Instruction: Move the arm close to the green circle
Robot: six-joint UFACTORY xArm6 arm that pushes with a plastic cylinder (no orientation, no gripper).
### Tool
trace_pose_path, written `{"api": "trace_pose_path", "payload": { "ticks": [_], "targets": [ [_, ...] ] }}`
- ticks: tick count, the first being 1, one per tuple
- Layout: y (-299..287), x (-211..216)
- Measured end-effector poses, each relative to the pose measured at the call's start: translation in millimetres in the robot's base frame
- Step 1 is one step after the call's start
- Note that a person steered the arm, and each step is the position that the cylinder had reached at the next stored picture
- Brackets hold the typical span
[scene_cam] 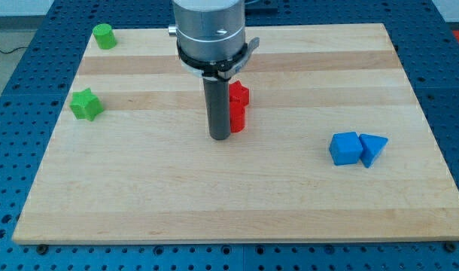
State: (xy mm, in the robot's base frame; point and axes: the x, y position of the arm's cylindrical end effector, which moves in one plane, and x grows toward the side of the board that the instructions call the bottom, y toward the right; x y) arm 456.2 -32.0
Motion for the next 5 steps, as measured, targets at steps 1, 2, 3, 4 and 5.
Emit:
{"api": "trace_pose_path", "payload": {
  "ticks": [1, 2, 3, 4, 5],
  "targets": [
    [0.0, -6.1],
    [-0.7, -7.8],
    [-38.3, 9.7],
    [-70.6, -15.3],
    [-91.6, -83.0]
  ]
}}
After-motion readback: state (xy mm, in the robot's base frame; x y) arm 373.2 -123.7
